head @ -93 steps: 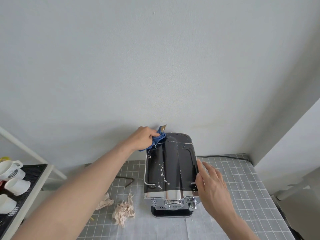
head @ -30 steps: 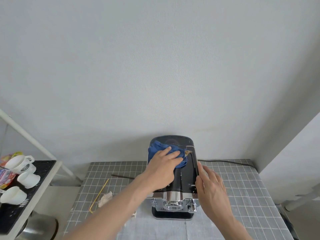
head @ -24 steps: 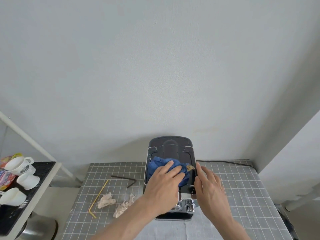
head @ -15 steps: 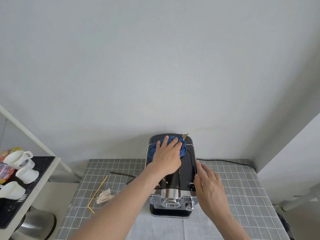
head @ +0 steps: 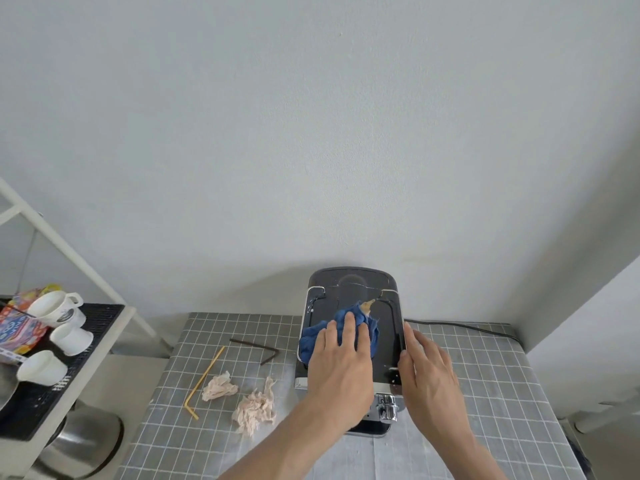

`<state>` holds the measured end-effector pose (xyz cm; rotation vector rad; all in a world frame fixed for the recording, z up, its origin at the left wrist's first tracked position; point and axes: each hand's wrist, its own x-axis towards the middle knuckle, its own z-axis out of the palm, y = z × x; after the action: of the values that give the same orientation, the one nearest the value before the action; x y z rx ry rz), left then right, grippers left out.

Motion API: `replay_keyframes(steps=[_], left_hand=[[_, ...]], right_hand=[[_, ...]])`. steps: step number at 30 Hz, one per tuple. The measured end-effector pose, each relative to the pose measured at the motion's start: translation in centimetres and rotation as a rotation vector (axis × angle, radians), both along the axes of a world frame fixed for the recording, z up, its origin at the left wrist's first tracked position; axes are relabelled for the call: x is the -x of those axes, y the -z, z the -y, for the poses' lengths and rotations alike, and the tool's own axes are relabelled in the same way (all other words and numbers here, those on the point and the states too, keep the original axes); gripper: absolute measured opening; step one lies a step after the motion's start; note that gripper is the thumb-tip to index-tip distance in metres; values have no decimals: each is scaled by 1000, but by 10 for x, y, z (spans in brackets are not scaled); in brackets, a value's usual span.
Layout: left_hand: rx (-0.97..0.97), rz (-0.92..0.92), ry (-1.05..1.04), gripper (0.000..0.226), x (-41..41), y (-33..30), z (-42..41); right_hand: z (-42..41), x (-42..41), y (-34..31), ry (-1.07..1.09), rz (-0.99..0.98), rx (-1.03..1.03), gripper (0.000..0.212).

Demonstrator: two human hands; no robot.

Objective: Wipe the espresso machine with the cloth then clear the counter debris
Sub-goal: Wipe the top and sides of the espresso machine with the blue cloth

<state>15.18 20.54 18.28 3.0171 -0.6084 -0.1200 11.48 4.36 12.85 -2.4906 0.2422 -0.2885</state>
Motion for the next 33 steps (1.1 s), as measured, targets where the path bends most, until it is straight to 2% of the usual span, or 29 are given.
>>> replay_keyframes(steps=[5,11,16,23,26,30,33], left_hand=[[-76,-66,-281,66,-47,-7,5],[-156,-93,-380,72,-57,-5,17],[-342,13,-330,63,-45,-19,19],[-547,-113,-247,35,-29,-28,30],[-484,-110,-277,36,-37,-21,30],[-265,-8,-348,62,-55,-11,22],[-159,-22,-346,69,-60,-7,14]], right_hand=[[-4,1,-4,0,19,-17,53],[-3,1,-3,0,12,-65,52],[-5,3,-5,0,13,-75,54],[-3,4,0,-27,28,-68,55],[-1,2,-2,-24,46,-57,54],[-1,0,-3,-38,52,1,50],[1,-1,-2,-56,56,27,54]])
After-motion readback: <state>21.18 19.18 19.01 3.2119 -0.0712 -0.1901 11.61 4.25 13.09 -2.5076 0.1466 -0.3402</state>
